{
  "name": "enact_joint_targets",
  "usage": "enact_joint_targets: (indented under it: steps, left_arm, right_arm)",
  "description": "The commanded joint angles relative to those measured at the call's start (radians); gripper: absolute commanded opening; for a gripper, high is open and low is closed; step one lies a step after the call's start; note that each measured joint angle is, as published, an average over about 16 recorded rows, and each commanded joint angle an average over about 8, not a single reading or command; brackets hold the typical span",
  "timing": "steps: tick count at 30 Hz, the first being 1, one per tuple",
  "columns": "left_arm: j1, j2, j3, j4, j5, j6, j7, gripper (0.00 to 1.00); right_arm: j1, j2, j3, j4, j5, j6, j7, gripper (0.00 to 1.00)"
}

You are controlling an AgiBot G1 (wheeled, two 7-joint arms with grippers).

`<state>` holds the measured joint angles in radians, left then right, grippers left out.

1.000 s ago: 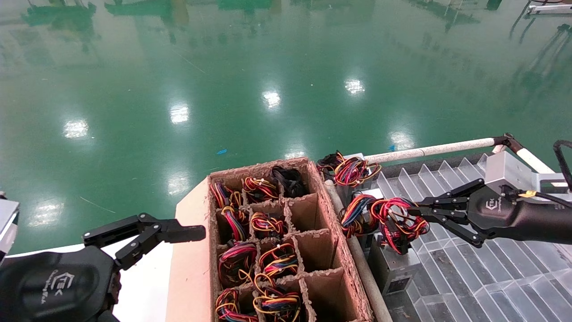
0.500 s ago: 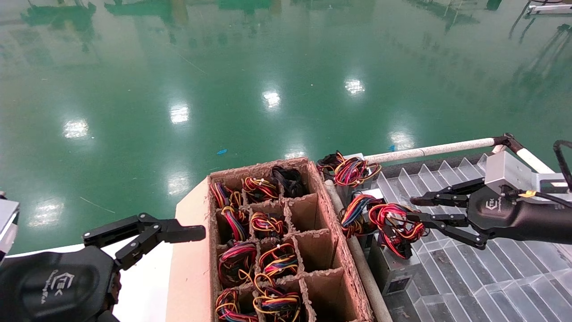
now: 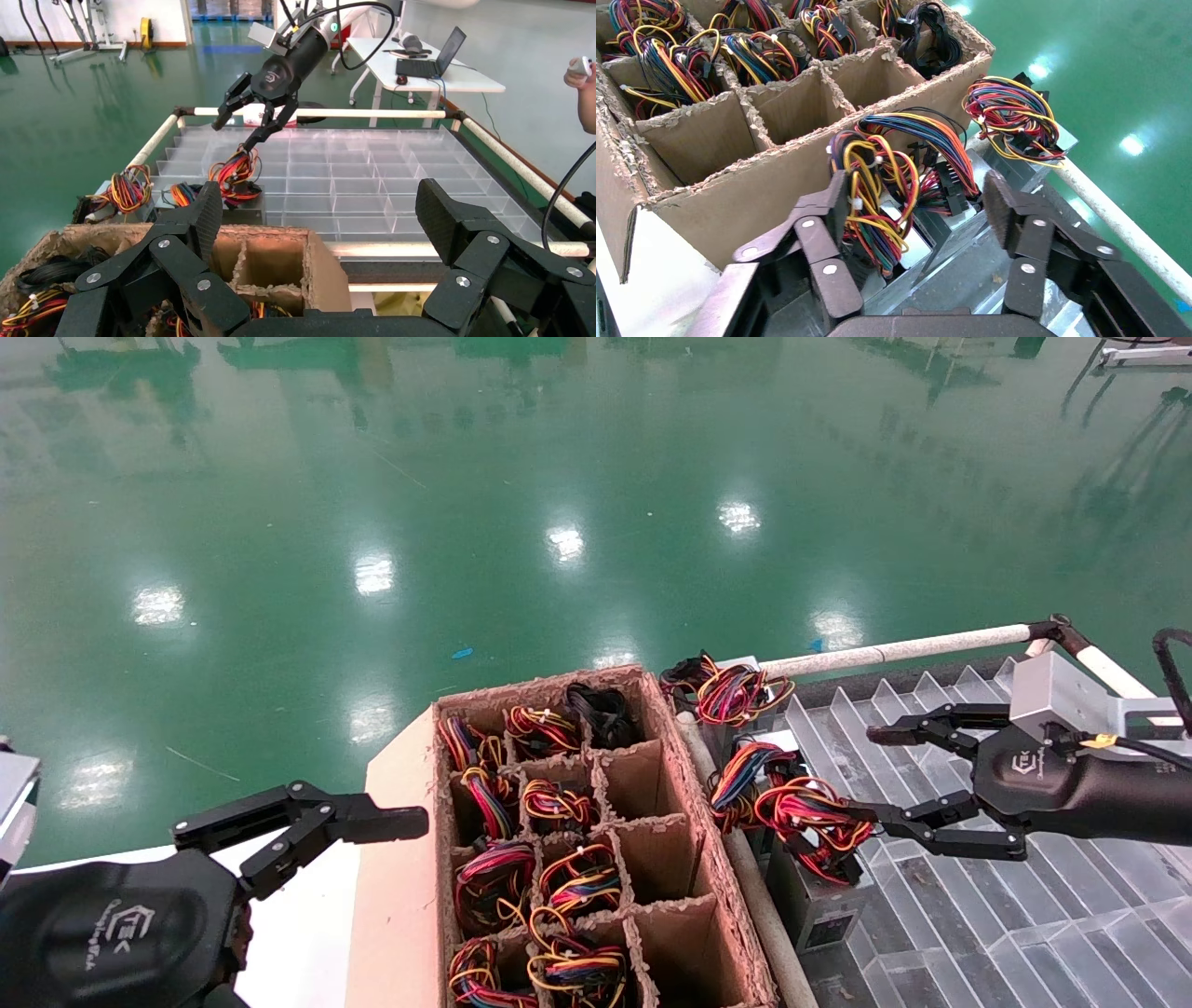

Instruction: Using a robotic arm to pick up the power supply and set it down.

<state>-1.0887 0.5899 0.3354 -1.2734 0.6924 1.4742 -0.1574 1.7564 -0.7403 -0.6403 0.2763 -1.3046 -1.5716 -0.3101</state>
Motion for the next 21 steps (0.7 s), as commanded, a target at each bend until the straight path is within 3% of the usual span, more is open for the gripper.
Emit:
enact_joint_targets:
  steps: [1, 21]
  left_arm:
    - [0.0, 0.0, 0.0, 0.0, 0.0, 0.0, 0.0, 1.0]
    - [0.0, 0.0, 0.0, 0.001, 0.0, 0.0, 0.0, 1.0]
  right_arm:
    - [0.0, 0.0, 0.0, 0.0, -0.002, 0.001, 0.0, 1.0]
    - [-0.061, 0.02, 0.047, 0.048, 0.168, -0.012, 0.06, 1.0]
